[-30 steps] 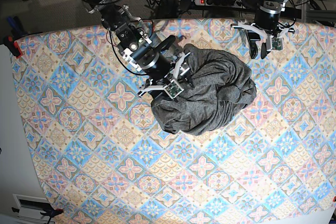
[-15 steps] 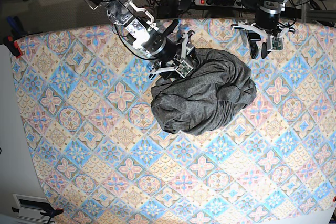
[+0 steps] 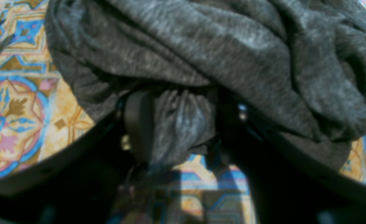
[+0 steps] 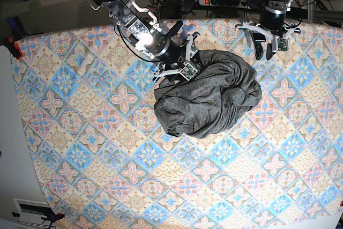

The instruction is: Layout the t-shirt on the table in an organized manner, then fold the t-shirt properly

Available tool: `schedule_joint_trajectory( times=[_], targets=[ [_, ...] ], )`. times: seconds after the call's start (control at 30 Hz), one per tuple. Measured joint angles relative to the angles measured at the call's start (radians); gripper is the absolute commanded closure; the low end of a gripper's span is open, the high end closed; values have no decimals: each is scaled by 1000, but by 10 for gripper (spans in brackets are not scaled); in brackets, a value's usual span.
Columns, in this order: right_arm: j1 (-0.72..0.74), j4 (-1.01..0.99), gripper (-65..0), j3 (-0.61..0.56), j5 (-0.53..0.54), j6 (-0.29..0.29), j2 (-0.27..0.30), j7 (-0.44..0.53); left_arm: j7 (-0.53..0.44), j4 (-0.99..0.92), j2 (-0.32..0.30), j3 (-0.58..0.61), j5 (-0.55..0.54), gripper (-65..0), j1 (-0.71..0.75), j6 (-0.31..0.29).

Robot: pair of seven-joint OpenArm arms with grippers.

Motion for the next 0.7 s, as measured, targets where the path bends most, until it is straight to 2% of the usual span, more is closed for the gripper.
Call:
schedule_joint_trajectory(
  times=[0.07, 0.1, 0.2, 0.33, 0.57, 0.67, 0.7],
  targets=[
    [0, 0, -8, 0, -2, 0, 0, -2, 0, 0, 0, 0, 0, -181, 0, 0],
    [0, 0, 0, 3, 0, 0, 0, -1, 0, 0, 0, 0, 0, -181, 0, 0],
    [0, 1, 0, 23, 1, 4, 0, -35, 0, 0, 0, 0, 0, -181, 0, 0],
    [-13, 26, 0, 133, 6, 4, 0, -113, 0, 0, 0, 0, 0, -181, 0, 0],
    [-5, 188, 0, 525, -1, -2, -17, -116, 0, 0, 1, 1, 0, -181, 0, 0],
    [-10, 238, 0, 678, -4, -12, -53, -118, 0, 0, 1, 2, 0, -181, 0, 0],
    [-13, 249, 0, 724, 1, 11, -65, -121, 0, 0, 0, 2, 0, -181, 0, -1]
  ],
)
